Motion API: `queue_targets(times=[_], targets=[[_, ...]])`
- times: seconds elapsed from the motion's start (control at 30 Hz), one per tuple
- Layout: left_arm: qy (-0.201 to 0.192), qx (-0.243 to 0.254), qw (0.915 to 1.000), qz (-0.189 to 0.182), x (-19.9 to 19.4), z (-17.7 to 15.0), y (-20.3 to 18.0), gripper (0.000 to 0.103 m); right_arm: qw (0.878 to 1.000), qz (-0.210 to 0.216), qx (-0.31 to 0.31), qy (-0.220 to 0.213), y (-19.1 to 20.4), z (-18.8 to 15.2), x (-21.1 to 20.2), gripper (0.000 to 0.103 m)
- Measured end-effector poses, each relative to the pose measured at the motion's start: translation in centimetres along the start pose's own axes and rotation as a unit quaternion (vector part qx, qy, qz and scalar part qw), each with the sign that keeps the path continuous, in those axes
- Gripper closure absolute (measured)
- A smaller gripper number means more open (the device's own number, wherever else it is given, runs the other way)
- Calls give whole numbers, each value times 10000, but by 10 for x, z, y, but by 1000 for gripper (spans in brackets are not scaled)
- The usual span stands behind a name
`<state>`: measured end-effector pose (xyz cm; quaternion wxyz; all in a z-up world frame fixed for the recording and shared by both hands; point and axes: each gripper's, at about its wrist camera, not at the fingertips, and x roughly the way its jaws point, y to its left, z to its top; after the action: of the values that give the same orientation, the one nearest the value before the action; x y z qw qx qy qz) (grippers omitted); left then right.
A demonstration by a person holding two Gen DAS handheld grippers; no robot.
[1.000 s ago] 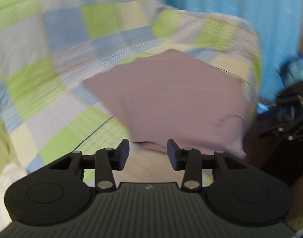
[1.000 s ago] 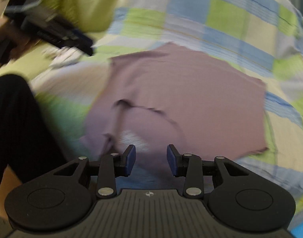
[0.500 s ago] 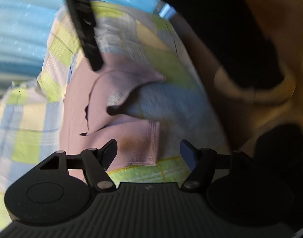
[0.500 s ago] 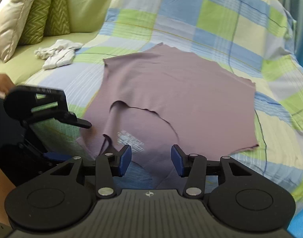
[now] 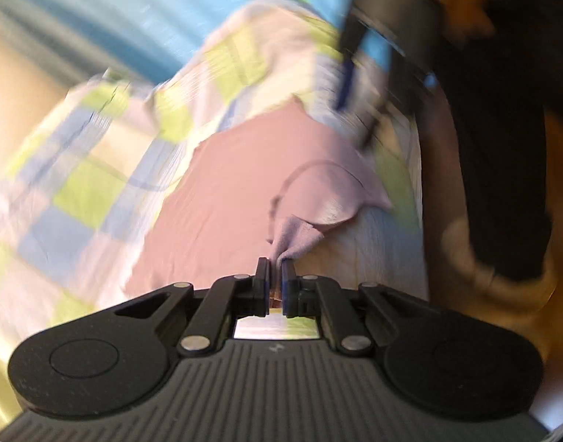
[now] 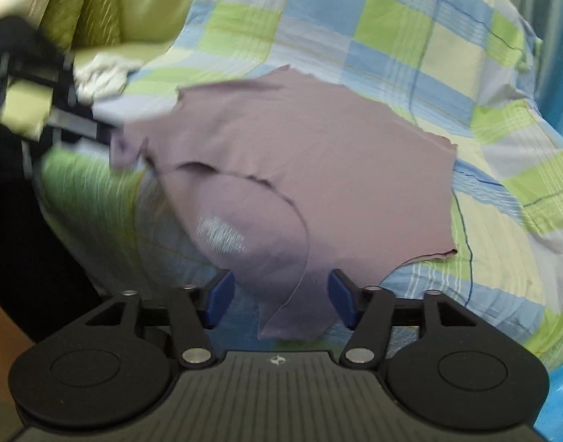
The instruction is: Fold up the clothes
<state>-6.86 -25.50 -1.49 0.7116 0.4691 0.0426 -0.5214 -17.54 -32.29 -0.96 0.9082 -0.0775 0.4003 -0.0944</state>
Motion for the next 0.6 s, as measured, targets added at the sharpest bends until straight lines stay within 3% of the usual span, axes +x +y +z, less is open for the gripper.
queue_targets(times=[0.17,0.27,0.33,0.43,0.47,0.53,0.6], targets=[[-36,-723,9974,15,-10,18,41,99,9956,-253,-881,201,25,-13,24,32],[4,-768,9970,-15,-6,24,50,99,9913,-629,-1152,135,39,-27,42,22],[46,-776,9969,-89,-6,26,53,99,9886,-831,-1249,78,48,-36,53,22],[88,-803,9966,-155,-8,25,60,99,9857,-983,-1365,-67,62,-47,66,31],[106,-809,9965,-169,-5,25,63,99,9841,-1004,-1465,-64,67,-50,72,43],[145,-818,9964,-192,4,24,69,99,9801,-1016,-1706,-2,76,-55,84,54],[154,-868,9959,-202,6,22,73,99,9746,-1122,-1940,-7,83,-59,93,54]])
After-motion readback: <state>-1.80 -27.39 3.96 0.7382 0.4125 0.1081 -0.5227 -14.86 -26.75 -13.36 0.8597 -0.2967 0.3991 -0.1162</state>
